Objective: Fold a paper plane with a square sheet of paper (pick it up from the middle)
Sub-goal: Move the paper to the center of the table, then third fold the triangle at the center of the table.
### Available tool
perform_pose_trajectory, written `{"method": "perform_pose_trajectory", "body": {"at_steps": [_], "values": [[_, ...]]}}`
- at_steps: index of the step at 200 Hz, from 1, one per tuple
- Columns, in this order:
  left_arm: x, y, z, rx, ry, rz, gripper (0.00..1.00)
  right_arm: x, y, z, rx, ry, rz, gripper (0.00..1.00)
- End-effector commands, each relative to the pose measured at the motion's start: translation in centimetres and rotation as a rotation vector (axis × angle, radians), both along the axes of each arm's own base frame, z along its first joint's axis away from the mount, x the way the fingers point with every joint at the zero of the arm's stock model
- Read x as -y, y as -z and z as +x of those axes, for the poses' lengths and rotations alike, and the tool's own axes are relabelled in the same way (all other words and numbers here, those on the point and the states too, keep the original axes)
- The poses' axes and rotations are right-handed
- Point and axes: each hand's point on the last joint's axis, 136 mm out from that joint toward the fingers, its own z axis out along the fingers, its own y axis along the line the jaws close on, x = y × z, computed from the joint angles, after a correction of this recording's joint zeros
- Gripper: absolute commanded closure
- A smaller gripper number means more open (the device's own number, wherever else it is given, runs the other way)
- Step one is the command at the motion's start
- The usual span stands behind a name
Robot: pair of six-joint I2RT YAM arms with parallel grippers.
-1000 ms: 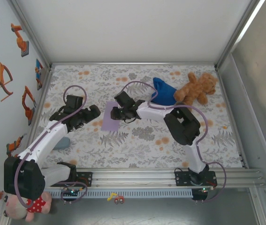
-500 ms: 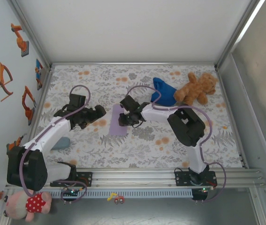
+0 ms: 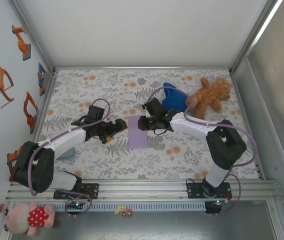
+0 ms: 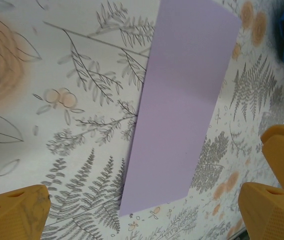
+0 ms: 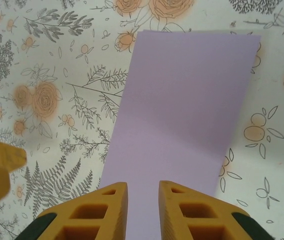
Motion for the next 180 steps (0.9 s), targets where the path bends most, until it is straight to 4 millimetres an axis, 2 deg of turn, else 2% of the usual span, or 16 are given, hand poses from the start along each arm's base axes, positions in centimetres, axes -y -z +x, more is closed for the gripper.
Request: {"method": "perform_pose_trajectory", "body": {"at_steps": [1,27,77,106,144,180], "values": [[1.0,1.0,-1.0,-0.064,-0.023,-0.038,0.07,0.1,2.7,-0.8,-0.085,0.059,0.008,0.78],[1.9,1.7,-1.7,-0.098,-0.001,-0.039,0.14,0.6,4.3,-1.0,-0.117,0.077,-0.023,0.8],[3.4,2.8,-2.5,-0.148,0.053,-0.027,0.4,2.1,7.3,-1.4,-0.184,0.125,-0.073,0.82],[3.7,3.5,-2.9,-0.172,0.069,-0.015,0.5,3.1,8.7,-2.1,-0.219,0.146,-0.1,0.84],[4.6,3.6,-2.9,-0.176,0.104,-0.023,0.61,3.6,9.5,-2.7,-0.242,0.152,-0.102,0.85],[5.4,3.1,-2.7,-0.172,0.124,-0.051,0.66,3.8,9.5,-2.6,-0.242,0.156,-0.101,0.86]]}}
